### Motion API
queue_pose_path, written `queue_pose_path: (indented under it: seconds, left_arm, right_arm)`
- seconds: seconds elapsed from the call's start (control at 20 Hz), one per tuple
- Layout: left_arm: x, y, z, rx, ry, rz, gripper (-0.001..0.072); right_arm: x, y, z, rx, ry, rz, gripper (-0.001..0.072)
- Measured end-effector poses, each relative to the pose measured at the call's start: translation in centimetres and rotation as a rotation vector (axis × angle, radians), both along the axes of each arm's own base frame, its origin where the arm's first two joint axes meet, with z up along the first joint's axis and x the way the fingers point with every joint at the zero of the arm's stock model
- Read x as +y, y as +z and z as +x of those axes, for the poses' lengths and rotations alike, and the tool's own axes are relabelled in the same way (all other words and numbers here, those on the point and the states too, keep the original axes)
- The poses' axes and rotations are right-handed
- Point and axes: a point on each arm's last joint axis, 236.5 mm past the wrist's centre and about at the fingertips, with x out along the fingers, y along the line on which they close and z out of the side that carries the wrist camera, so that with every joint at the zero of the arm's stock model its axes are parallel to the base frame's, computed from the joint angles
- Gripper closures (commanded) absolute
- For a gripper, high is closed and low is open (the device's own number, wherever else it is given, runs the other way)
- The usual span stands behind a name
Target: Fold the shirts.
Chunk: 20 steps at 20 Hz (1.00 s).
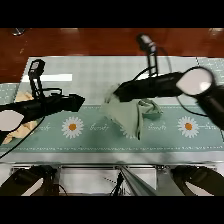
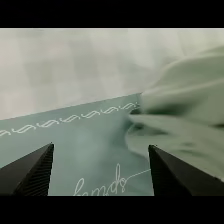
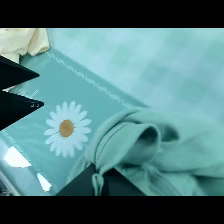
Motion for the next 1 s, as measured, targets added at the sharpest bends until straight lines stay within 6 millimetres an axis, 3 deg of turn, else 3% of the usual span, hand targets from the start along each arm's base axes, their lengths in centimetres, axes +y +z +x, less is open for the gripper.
queue_pose_path:
  seconds: [0.05,0.1,0.25,0.35,0.45,0.6,0.7,0.8,0.9,1.0]
  left_arm:
    - [0.0,-0.1,-0.1,0.008,-0.001,0.0,0.0004]
    - [-0.1,-0.2,-0.3,0.017,0.0,-0.004,0.0004]
    - [-0.3,-0.8,-1.1,0.068,-0.006,-0.012,0.0004]
    - [-0.3,-1.4,-2.0,0.112,-0.015,-0.008,0.0005]
    - [-0.2,-2.5,-3.7,0.2,-0.031,0.011,0.0005]
    - [0.8,-4.8,-6.8,0.341,-0.062,0.082,0.0005]
    - [1.3,-6.5,-8.7,0.425,-0.075,0.106,0.0005]
    - [0.8,-8.5,-10.6,0.515,-0.079,0.078,0.0005]
    - [-0.4,-10.3,-12.4,0.597,-0.086,0.009,0.0005]
    - [-2.4,-11.0,-13.3,0.628,-0.101,-0.112,0.0005]
  right_arm:
    - [1.3,-1.2,-0.3,0.037,0.01,0.019,0.0341]
    - [2.3,-2.5,-0.6,0.078,0.015,0.03,0.0086]
    - [3.0,-4.6,-0.1,0.15,-0.014,0.045,0.0087]
    - [0.6,-4.1,1.9,0.151,-0.07,0.046,0.0088]
    - [-4.7,-2.8,4.5,0.13,-0.16,0.021,0.0088]
    - [-17.2,-2.8,7.1,0.112,-0.388,-0.105,0.009]
    - [-25.7,-4.7,6.0,0.167,-0.578,-0.172,0.0091]
    - [-31.2,-7.7,3.0,0.265,-0.737,-0.173,0.0091]
    - [-33.2,-10.9,0.2,0.348,-0.817,-0.148,0.0091]
    - [-33.3,-13.6,-2.1,0.419,-0.84,-0.129,0.0091]
